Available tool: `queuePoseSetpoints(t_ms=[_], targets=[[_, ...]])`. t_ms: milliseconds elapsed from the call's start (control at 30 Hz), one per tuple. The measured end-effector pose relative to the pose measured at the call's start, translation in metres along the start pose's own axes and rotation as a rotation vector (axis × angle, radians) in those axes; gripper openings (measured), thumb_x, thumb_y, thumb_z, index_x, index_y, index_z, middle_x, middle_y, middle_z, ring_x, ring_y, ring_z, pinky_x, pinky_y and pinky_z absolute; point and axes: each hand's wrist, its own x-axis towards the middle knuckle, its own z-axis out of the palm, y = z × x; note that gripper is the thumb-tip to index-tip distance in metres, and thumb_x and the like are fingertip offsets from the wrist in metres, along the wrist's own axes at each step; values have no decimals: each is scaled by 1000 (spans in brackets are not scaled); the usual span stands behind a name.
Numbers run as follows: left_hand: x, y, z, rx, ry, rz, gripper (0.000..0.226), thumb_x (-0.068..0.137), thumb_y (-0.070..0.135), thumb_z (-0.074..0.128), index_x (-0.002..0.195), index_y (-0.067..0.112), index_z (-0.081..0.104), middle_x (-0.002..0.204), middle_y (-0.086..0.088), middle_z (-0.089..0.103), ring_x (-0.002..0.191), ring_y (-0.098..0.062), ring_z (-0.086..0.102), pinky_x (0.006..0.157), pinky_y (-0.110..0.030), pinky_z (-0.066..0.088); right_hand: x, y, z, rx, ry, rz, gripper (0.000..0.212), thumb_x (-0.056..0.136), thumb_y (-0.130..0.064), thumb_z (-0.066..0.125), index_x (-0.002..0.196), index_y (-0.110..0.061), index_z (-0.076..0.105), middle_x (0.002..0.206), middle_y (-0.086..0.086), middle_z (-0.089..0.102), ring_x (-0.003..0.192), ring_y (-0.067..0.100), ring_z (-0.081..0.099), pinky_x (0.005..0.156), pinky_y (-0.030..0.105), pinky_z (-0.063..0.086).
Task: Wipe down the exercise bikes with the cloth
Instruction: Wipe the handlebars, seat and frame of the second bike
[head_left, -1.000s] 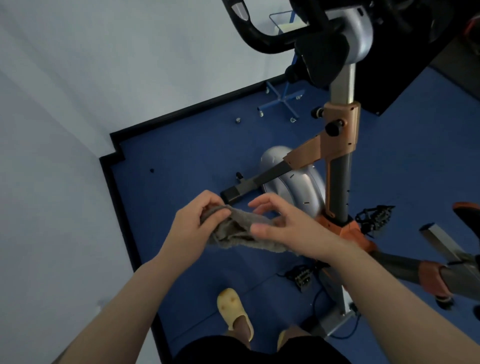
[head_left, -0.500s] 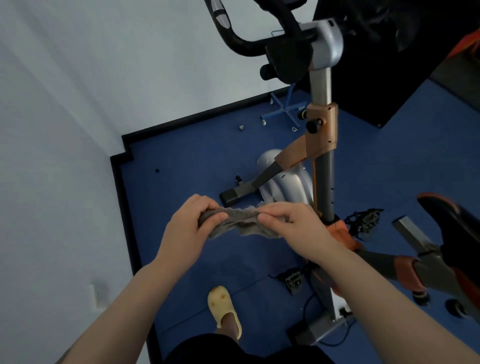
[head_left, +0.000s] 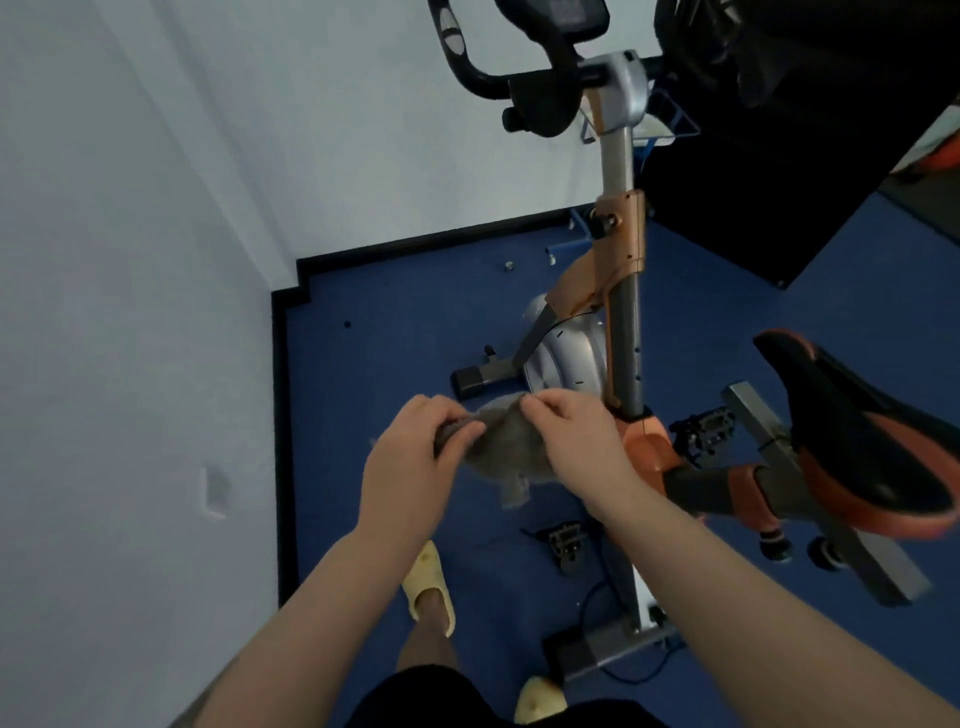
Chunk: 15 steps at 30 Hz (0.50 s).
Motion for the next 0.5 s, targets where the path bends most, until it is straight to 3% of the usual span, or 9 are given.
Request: queuePoseSetpoints(t_ms=[100,167,267,333,433,500], targets=[[-45,15,15,-7,-17,-1,3,91,20,68,92,18,67,89,11,52,82,-4,53,68,-15,42,-24,1,7,455,-140,310,29,100,-29,48,97,-10,70,93,10,75,78,21,71,61,32,58],[-71,21,20,-22,-20,-35,17,92,21,68,108,15,70,97,9,50,88,-4,53,76,-17,45,-39,1,10,544,-224,396,31,96,-38,50,100,-15,71,89,3,76,76,17,70,60,27,54],[-99,26,17,-97,-173,-43,43,93,35,64,133,19,59,117,15,44,108,1,50,92,-15,44,-50,7,15,416,-222,273,26,91,-38,63,94,-15,74,92,5,76,89,20,71,71,32,57],[-112,24,8,-127,-203,-24,46,93,49,56,131,24,61,121,21,48,113,3,51,95,-18,45,-57,7,15,359,-210,167,21,93,-29,64,93,-12,74,92,9,74,94,25,70,83,42,57],[-116,12,-14,-171,47,-83,24,93,45,58,109,29,66,107,17,60,104,-5,60,87,-30,51,-69,5,15,256,-296,8,21,96,-26,60,96,-11,73,91,8,74,91,22,70,89,45,55],[-110,1,-30,-306,53,-204,32,90,43,67,120,35,58,123,17,57,119,-1,53,99,-28,46,-78,-1,13,181,-383,-101,20,97,-23,58,98,-9,72,90,4,74,88,18,70,84,36,56]])
